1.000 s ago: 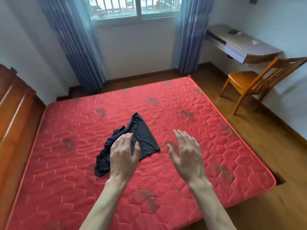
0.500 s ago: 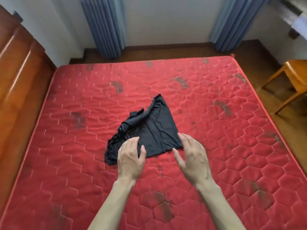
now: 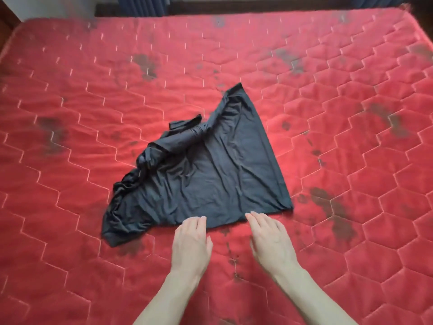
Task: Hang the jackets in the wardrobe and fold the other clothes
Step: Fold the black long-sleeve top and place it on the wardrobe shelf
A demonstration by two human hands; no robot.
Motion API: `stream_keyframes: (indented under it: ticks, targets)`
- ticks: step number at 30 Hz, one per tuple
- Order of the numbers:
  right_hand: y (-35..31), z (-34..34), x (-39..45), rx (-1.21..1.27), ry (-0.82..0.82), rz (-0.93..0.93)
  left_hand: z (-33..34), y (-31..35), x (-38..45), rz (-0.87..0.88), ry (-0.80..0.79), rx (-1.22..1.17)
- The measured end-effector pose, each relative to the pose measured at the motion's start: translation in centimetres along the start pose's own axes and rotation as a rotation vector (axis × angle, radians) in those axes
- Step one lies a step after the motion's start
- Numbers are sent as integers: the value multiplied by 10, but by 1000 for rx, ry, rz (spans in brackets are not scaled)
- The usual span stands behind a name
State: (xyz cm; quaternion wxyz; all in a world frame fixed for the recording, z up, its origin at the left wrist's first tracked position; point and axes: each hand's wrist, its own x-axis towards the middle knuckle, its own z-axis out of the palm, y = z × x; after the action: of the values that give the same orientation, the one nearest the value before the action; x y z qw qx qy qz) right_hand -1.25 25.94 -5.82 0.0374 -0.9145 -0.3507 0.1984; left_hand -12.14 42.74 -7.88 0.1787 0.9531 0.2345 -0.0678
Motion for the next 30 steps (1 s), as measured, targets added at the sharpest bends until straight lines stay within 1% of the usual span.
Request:
stream_keyframes:
  ticks: [3, 5, 8, 10, 13, 16, 19, 20, 22, 24, 27, 28, 29, 30]
  targets:
    - [10, 31, 24, -25, -16, 0, 26, -9, 16, 39, -20, 111]
    - [10, 44, 35, -59, 31, -10, 34, -13, 27, 74, -5, 203]
    - [10, 52, 48, -115, 129, -42, 35, -19, 38, 106, 24, 266]
    - [10, 50, 54, -124, 157, -66, 32, -23, 42, 115, 11, 251]
    - [11, 45, 58, -88, 146, -72, 28, -28, 39, 128, -12, 142]
    - [13, 38, 55, 79, 124, -15, 18, -30, 30, 105, -53, 35]
    - [10, 21, 44, 352, 120, 59, -2, -22, 20, 108, -34, -53]
    - [9, 14, 39, 391, 109, 55, -10, -19, 16, 101, -33, -81]
    - [6, -1, 27, 354, 100, -3, -29, -17, 6, 92, -50, -116]
    - [3, -23, 13, 295, 99, -47, -51, -17, -5, 143, -47, -104]
    - [-3, -71, -8, 230, 112, -99, -98, -14, -19, 243, -86, 20]
    - [-6, -89, -15, 185, 114, -116, -113, -13, -22, 247, -82, 70]
    - [-9, -108, -23, 132, 114, -136, -130, -12, -26, 209, -83, 86]
    - [-12, -128, -31, 70, 120, -156, -148, -11, -28, 135, -82, 73]
